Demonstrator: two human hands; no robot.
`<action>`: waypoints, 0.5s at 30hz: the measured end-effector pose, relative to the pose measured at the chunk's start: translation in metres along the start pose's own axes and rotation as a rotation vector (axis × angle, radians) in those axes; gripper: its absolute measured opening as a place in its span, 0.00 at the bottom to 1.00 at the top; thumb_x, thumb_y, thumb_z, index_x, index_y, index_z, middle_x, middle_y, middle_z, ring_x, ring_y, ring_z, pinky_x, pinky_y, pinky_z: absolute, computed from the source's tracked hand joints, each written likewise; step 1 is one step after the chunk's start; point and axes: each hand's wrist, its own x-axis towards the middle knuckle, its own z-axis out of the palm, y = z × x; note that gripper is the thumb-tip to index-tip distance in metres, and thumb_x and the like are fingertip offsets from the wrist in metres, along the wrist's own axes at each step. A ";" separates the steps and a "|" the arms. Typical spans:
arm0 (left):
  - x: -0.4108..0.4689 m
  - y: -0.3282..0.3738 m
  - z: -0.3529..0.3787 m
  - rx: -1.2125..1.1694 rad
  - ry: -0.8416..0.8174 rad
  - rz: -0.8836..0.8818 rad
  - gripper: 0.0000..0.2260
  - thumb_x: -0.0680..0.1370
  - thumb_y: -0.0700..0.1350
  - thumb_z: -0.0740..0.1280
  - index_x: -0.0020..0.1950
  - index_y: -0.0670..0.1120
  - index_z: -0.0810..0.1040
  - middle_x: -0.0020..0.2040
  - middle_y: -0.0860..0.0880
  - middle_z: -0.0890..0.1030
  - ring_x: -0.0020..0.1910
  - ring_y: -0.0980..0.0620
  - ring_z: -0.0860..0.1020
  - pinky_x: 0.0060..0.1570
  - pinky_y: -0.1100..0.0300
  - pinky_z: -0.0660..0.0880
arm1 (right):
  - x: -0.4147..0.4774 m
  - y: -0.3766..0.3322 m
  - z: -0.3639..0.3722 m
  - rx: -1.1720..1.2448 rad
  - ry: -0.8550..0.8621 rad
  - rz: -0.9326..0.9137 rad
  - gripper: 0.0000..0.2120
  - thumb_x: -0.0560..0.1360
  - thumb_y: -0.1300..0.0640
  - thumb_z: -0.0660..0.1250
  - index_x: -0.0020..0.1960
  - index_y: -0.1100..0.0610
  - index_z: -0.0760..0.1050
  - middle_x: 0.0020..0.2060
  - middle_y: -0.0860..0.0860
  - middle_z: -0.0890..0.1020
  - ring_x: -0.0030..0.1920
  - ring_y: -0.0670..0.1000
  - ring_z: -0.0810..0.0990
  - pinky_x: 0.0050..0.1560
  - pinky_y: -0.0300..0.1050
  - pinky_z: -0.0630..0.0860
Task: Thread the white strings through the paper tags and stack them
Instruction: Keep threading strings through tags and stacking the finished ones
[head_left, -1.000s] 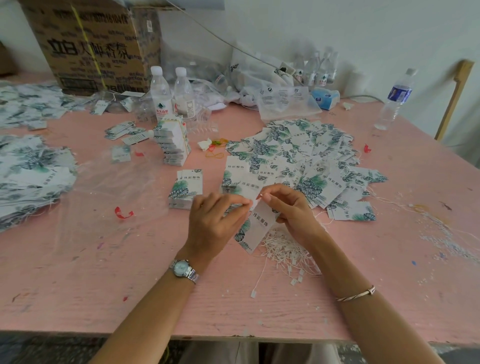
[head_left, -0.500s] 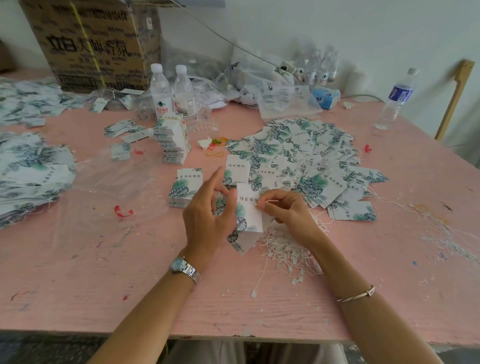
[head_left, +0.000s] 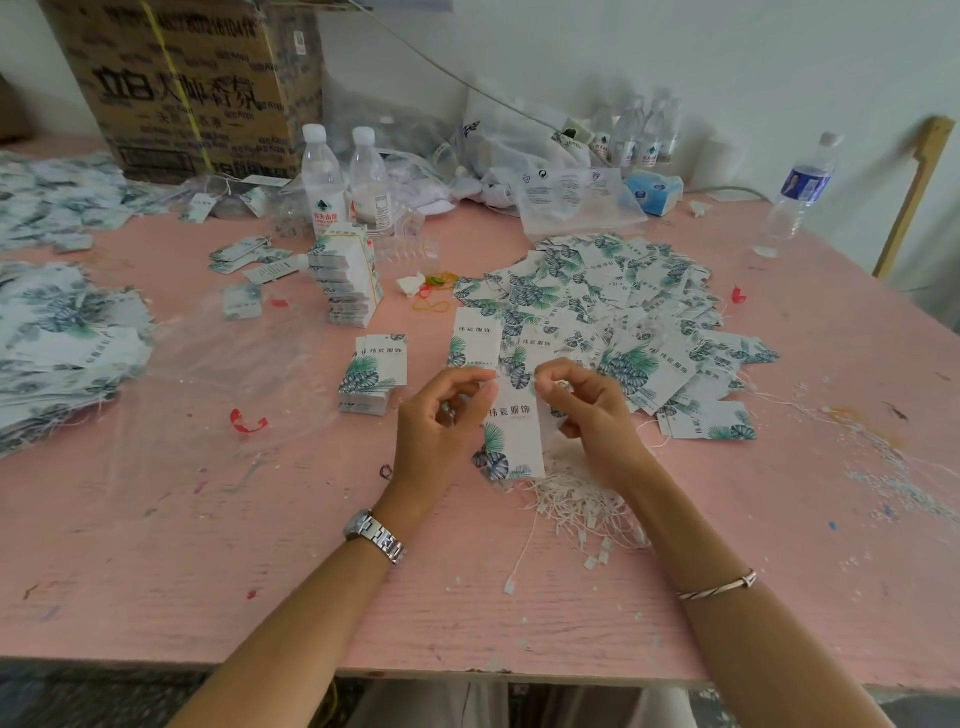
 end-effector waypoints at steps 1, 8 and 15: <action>0.000 -0.001 0.001 -0.005 -0.013 0.010 0.06 0.78 0.43 0.72 0.54 0.49 0.84 0.44 0.56 0.84 0.40 0.58 0.79 0.39 0.68 0.72 | 0.000 0.002 0.002 -0.020 -0.032 -0.005 0.04 0.79 0.57 0.68 0.46 0.55 0.79 0.34 0.46 0.76 0.28 0.42 0.64 0.28 0.34 0.59; -0.002 0.000 0.003 0.017 -0.072 0.058 0.07 0.77 0.51 0.71 0.54 0.54 0.83 0.41 0.61 0.83 0.37 0.60 0.77 0.35 0.69 0.71 | -0.001 0.005 0.006 -0.040 -0.130 -0.016 0.06 0.78 0.65 0.62 0.51 0.59 0.77 0.39 0.42 0.81 0.28 0.40 0.70 0.28 0.40 0.55; -0.003 0.004 0.004 0.043 -0.090 0.079 0.07 0.76 0.53 0.70 0.52 0.54 0.82 0.42 0.64 0.82 0.37 0.60 0.75 0.35 0.71 0.68 | -0.002 0.003 0.008 -0.065 -0.130 -0.003 0.06 0.76 0.65 0.62 0.51 0.63 0.76 0.43 0.45 0.79 0.28 0.43 0.65 0.30 0.43 0.54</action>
